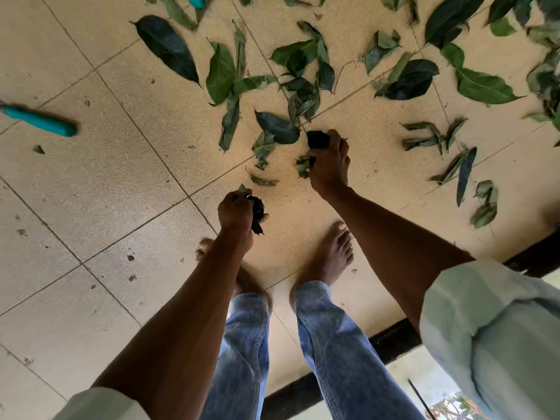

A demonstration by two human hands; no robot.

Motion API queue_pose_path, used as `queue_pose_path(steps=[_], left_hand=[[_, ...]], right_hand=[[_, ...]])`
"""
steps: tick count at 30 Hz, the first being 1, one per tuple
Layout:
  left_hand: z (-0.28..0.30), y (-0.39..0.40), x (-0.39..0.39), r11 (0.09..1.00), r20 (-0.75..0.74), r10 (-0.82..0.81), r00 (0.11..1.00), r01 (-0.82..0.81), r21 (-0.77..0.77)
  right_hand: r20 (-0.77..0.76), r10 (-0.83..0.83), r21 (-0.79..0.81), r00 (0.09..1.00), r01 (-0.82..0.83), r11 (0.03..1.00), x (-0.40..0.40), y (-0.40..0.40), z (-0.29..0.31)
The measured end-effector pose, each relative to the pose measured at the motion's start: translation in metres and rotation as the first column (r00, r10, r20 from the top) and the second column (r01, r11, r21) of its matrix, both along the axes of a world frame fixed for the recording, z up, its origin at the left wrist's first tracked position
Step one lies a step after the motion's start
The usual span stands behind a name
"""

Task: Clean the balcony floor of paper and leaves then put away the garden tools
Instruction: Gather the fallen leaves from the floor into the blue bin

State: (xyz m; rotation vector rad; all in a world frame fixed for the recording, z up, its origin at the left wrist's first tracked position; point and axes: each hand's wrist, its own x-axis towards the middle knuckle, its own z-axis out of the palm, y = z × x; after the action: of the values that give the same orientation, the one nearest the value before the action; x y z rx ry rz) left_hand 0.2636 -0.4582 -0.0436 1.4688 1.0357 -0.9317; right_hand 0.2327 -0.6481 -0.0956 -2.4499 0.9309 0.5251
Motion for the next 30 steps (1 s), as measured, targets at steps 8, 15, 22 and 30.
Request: queue_pose_path(steps=[8, 15, 22, 30], left_hand=[[0.007, 0.007, -0.001, 0.999, 0.010, 0.010, 1.000, -0.010, 0.034], [0.012, 0.032, 0.008, 0.994, 0.038, 0.064, 0.997, -0.067, 0.085], [0.010, 0.047, 0.014, 0.991, 0.065, 0.090, 0.994, -0.096, 0.094], [0.002, 0.057, 0.015, 0.987, 0.051, 0.129, 0.990, -0.133, 0.084]], right_hand=[[-0.010, 0.174, 0.018, 0.985, -0.174, 0.985, -0.036, 0.024, 0.005], [0.023, 0.150, 0.258, 0.988, -0.151, 0.954, -0.030, 0.065, 0.028], [0.047, 0.377, 0.101, 0.925, -0.379, 0.920, -0.002, 0.104, 0.014], [0.109, 0.653, -0.072, 0.749, -0.649, 0.757, -0.020, 0.117, 0.003]])
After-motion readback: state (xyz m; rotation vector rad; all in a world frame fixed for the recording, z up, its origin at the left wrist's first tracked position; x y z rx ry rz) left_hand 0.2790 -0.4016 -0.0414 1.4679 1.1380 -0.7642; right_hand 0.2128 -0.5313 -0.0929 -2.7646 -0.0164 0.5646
